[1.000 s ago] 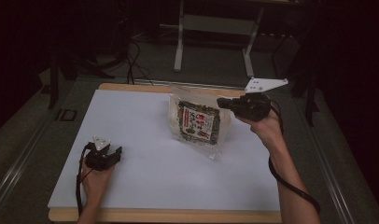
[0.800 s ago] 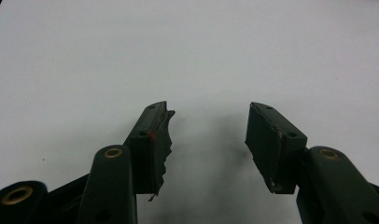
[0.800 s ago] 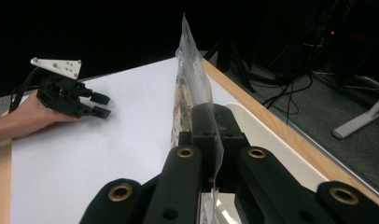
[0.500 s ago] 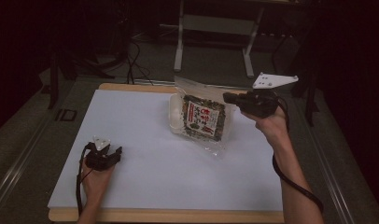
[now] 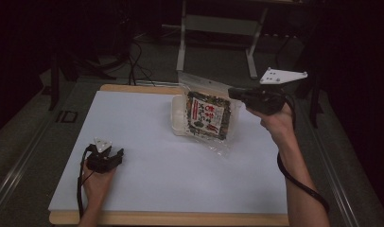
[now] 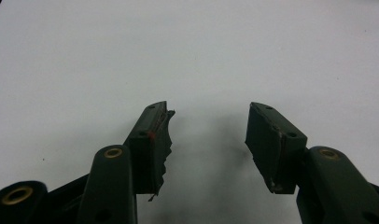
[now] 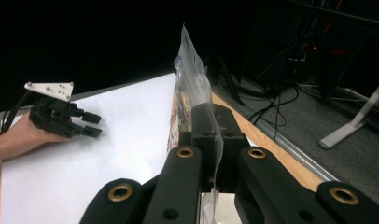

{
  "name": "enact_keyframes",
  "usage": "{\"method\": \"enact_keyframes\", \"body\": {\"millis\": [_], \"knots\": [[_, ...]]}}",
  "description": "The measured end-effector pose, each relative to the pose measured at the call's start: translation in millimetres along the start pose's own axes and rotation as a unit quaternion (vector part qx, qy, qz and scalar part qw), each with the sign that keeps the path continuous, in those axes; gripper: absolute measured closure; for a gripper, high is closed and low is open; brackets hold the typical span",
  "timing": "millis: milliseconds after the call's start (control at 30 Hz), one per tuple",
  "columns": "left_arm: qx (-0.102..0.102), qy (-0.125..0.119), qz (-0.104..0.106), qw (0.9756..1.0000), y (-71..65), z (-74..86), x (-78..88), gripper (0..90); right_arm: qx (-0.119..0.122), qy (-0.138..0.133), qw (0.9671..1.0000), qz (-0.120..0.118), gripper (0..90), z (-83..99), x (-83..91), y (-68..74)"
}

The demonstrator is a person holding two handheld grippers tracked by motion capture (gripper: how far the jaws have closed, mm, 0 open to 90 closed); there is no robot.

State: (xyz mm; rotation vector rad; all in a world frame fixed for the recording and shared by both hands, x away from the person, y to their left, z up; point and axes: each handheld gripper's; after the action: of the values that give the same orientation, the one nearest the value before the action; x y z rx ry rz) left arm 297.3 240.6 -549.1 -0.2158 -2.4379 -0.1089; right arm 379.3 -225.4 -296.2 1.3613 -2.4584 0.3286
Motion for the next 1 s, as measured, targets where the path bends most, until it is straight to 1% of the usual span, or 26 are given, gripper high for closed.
{"method": "enact_keyframes", "body": {"millis": [400,1000], "knots": [[0.001,0.0,0.0,1.0,0.3,0.0,0.1,49.3,-0.006,-0.015,0.9999,0.004,89.5,-5.1,1.2,-2.2],[0.002,-0.001,0.001,1.0,0.3,0.1,0.3,49.3,-0.014,-0.036,0.999,0.024,89.5,-17.4,-0.8,-9.7]]}}
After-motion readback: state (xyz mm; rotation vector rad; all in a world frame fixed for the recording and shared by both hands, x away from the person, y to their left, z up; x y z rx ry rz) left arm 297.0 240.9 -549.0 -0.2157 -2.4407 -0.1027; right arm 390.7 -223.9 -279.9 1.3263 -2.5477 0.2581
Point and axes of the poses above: each handheld gripper's, and its own axes: x roughly backward along the jaws, z roughly out of its underside, y roughly to its left
